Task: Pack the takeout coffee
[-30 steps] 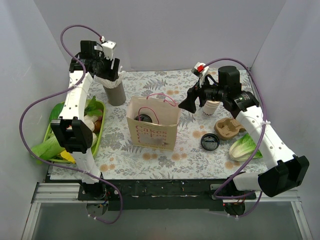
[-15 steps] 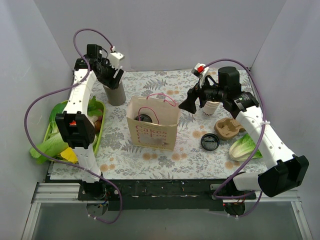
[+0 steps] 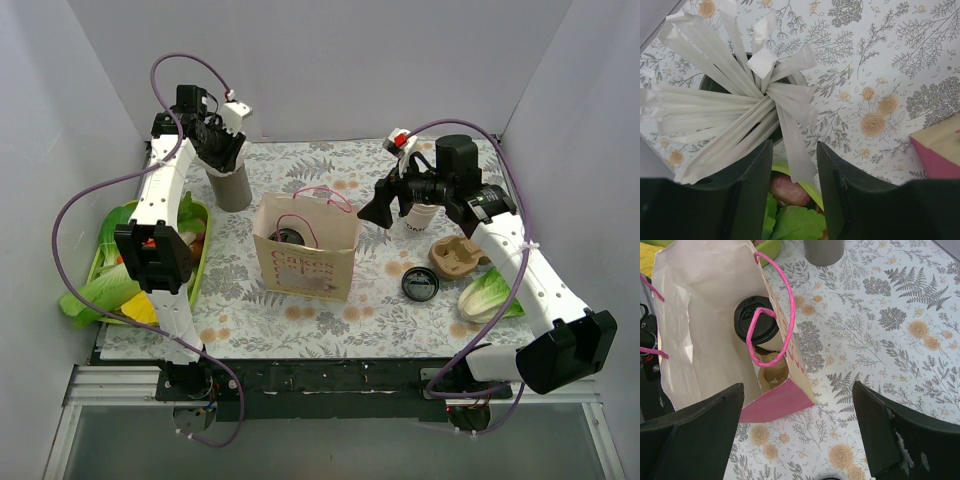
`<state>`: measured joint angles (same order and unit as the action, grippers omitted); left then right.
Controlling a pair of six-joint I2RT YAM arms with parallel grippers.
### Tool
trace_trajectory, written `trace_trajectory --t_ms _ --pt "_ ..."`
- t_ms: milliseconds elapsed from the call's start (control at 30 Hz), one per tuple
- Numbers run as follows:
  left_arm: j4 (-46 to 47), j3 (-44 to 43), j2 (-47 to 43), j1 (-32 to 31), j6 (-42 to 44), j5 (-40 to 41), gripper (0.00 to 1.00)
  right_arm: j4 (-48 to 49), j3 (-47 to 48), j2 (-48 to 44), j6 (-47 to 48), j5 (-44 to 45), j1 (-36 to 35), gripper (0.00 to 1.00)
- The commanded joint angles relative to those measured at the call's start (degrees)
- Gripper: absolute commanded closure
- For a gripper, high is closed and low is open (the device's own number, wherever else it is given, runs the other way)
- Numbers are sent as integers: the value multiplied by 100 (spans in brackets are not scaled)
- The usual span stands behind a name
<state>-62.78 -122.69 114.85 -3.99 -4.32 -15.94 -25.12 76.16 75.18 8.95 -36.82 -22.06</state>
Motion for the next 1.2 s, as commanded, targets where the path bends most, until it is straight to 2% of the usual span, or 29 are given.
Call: trace_trajectory --t_ms 0,167,333,500,567,700,767,900,1167 --pt "-93 -185 -77 -23 89 -32 61 192 4 -56 -7 -80 36 4" --pt "-190 -158 -77 -23 133 -23 57 219 13 -29 -7 -89 36 4" --pt "-225 -193 -41 -23 115 -40 62 236 -5 -21 -7 -89 36 4" --pt "-217 -264 -41 -23 63 -40 76 245 -13 -21 -7 -97 44 4" --pt "-191 -273 -50 -23 45 -14 77 254 -14 -29 1 -98 53 4" --pt "-68 -299 -129 -23 -34 -22 87 262 -31 -47 1 -97 44 4" --pt "-41 -386 -156 -32 -78 -40 100 263 -49 -47 2 -97 44 4" --pt "-155 -746 -252 -58 -131 -23 100 245 -66 -47 19 -106 44 4" --pt "-67 -809 -937 -216 -236 372 100 245 48 129 -7 -256 53 4"
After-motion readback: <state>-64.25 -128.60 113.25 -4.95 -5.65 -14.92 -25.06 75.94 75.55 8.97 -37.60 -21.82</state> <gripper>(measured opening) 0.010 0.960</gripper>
